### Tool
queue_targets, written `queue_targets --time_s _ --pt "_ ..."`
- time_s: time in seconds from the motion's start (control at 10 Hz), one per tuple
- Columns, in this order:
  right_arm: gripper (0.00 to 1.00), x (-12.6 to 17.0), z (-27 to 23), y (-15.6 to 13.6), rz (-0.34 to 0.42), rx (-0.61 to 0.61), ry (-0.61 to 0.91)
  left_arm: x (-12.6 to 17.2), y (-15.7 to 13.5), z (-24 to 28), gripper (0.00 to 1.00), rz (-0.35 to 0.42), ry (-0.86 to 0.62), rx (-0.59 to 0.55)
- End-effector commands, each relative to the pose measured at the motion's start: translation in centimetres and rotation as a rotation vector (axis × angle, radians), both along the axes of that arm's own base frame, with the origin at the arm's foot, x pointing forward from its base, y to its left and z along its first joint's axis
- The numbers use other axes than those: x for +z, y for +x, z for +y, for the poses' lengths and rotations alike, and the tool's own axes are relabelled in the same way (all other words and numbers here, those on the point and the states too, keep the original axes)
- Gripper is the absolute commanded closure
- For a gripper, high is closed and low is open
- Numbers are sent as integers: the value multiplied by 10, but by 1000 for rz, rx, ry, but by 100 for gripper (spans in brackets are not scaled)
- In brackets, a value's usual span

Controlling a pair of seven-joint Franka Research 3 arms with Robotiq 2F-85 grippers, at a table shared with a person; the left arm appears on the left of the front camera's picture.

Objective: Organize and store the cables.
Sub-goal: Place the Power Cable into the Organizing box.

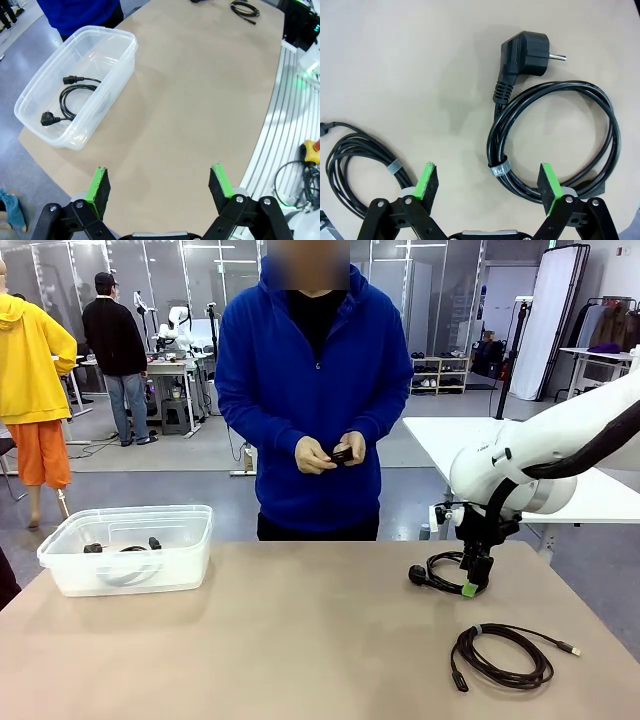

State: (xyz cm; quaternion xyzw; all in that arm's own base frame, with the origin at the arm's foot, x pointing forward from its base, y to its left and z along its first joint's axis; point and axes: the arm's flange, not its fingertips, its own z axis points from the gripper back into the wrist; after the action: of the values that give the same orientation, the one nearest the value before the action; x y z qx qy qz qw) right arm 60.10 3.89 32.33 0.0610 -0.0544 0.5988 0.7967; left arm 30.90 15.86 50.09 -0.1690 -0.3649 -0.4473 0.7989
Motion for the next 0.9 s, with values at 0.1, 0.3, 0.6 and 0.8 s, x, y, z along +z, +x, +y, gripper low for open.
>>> queue_targets --time_s 0.1,0.3,0.6,0.8 --pt "0 -14 2 15 34 -20 -51 0 0 1 0 -9 11 -6" --pt "0 -21 0 16 34 -35 -71 0 0 1 0 -9 11 -6" --pt "14 -31 2 16 41 -39 -68 0 0 1 0 -9 11 -6" --pt "74 -33 3 16 26 -57 -103 0 0 1 0 -9 11 -6"
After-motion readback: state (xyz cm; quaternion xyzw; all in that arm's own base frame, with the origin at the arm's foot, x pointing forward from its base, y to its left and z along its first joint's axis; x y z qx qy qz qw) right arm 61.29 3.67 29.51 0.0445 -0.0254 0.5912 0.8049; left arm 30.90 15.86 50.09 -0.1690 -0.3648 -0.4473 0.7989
